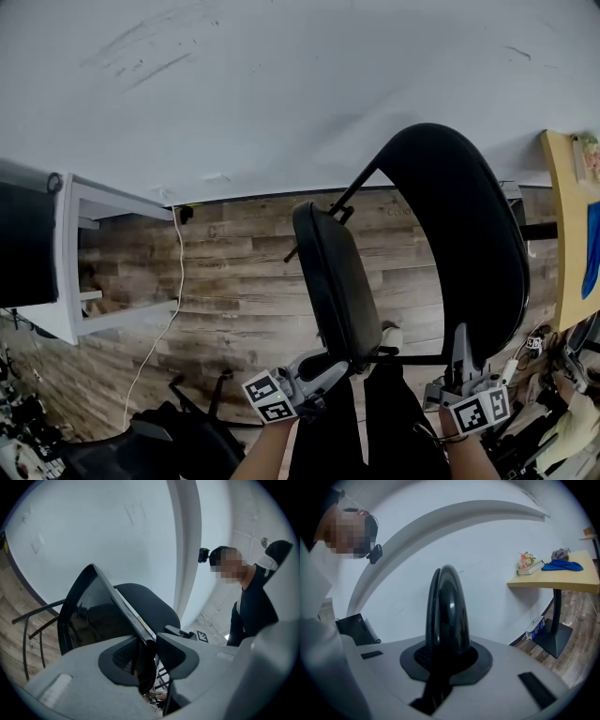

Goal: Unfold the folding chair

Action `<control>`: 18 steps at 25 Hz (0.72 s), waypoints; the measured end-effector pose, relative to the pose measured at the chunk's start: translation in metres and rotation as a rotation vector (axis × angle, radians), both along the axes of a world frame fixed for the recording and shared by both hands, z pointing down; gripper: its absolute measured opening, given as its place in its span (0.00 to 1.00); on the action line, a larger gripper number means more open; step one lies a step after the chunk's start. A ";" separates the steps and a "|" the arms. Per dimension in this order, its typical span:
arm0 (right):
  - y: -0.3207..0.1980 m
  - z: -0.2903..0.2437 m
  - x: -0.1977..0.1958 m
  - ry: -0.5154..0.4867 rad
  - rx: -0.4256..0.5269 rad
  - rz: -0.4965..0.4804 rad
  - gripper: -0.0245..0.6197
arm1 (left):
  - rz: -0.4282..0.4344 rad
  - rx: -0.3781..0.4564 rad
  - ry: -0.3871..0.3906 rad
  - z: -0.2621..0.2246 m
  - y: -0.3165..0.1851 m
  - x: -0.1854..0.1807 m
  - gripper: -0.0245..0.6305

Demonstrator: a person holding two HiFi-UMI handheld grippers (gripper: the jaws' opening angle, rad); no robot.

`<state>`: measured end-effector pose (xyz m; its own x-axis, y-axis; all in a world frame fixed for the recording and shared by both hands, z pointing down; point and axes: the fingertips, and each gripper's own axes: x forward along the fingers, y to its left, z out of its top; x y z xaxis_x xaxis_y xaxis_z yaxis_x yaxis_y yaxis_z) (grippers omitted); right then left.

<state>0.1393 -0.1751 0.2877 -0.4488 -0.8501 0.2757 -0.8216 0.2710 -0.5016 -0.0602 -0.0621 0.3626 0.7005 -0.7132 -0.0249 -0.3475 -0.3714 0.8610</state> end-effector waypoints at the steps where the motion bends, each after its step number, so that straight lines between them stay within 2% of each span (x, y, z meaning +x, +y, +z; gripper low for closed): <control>1: 0.005 0.000 -0.005 0.011 0.004 -0.010 0.10 | -0.023 -0.015 0.006 0.003 0.009 -0.007 0.22; 5: 0.027 0.002 -0.028 0.027 0.015 -0.050 0.10 | -0.136 -0.080 0.024 0.017 0.044 -0.039 0.24; 13: 0.065 0.013 -0.056 0.048 -0.022 -0.099 0.10 | -0.292 -0.258 -0.040 0.050 0.098 -0.097 0.31; 18: 0.086 0.020 -0.069 0.038 -0.041 -0.124 0.11 | -0.359 -0.379 -0.160 0.075 0.124 -0.124 0.36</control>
<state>0.0703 -0.0890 0.3075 -0.5381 -0.7765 0.3280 -0.8017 0.3513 -0.4836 -0.1845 0.0623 0.4371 0.3856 -0.8465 0.3671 -0.5332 0.1203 0.8374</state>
